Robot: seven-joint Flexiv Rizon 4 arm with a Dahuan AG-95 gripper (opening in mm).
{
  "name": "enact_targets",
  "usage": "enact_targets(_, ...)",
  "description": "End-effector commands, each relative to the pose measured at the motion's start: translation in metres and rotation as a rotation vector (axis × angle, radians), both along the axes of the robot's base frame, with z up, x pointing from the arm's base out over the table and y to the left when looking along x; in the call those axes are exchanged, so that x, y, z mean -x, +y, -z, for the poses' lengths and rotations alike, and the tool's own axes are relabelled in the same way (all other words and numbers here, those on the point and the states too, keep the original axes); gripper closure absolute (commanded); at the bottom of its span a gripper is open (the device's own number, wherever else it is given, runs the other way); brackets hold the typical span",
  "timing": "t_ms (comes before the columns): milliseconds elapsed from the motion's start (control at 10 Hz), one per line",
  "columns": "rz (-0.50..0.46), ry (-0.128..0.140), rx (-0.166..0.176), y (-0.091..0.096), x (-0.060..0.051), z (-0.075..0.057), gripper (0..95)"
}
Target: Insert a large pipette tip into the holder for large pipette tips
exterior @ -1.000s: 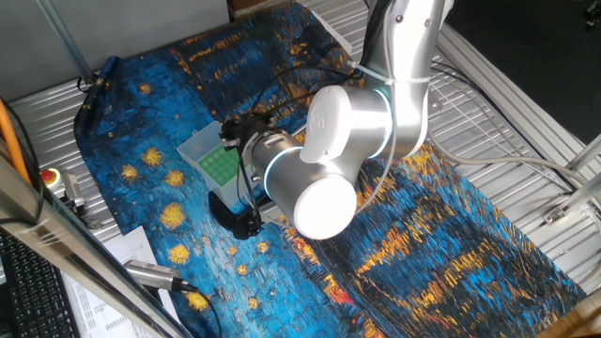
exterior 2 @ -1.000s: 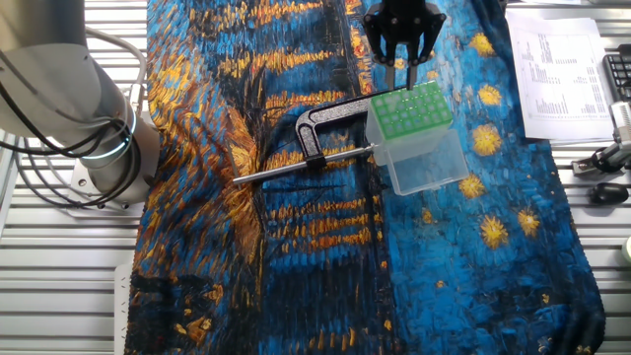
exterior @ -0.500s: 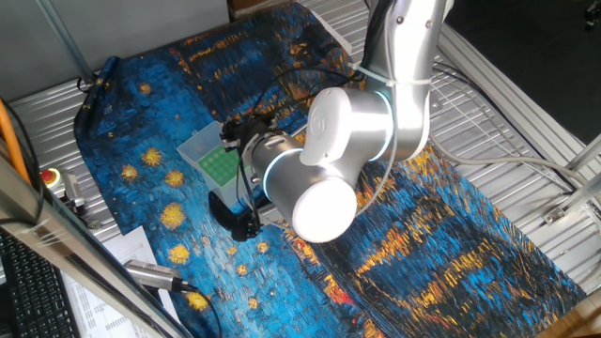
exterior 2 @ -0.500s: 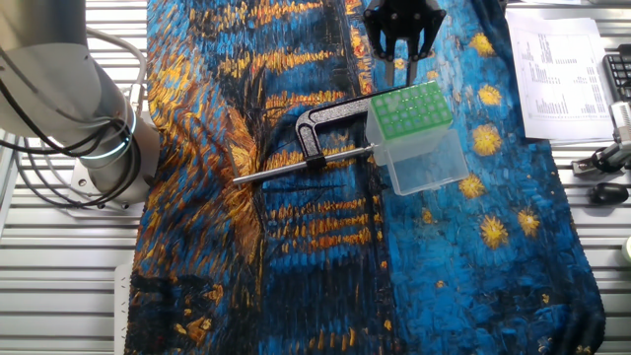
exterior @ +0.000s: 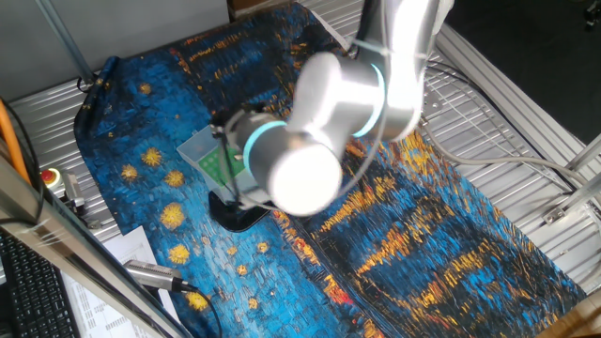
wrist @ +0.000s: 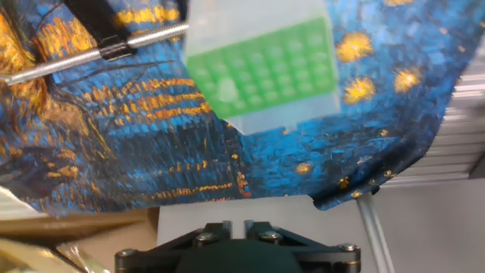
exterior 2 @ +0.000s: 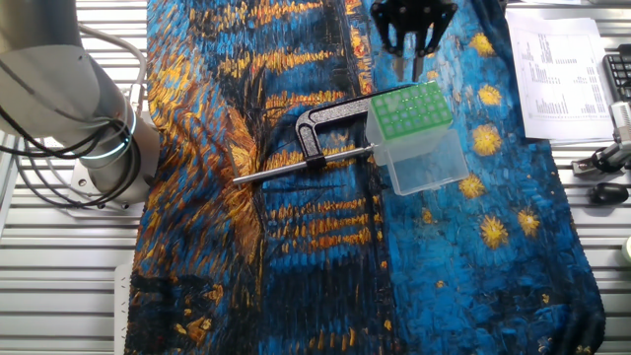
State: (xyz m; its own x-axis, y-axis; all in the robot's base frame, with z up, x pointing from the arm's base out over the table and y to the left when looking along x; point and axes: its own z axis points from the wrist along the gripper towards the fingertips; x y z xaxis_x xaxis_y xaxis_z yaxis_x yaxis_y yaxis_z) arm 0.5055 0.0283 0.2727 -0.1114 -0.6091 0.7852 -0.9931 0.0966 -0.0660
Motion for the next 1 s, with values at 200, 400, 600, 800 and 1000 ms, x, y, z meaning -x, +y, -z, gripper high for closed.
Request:
enact_targets(200, 0.234, -0.102, -0.238, -0.014, -0.020, -0.020, 95.0)
enact_targets(400, 0.391, -0.194, -0.378, -0.031, -0.026, -0.028, 95.0)
enact_targets(600, 0.585, -0.251, -0.488, -0.046, -0.029, -0.034, 95.0)
enact_targets(800, 0.812, -0.299, -0.610, -0.068, -0.032, -0.041, 95.0)
enact_targets(1000, 0.910, -0.344, -0.615, -0.085, -0.034, -0.044, 95.0)
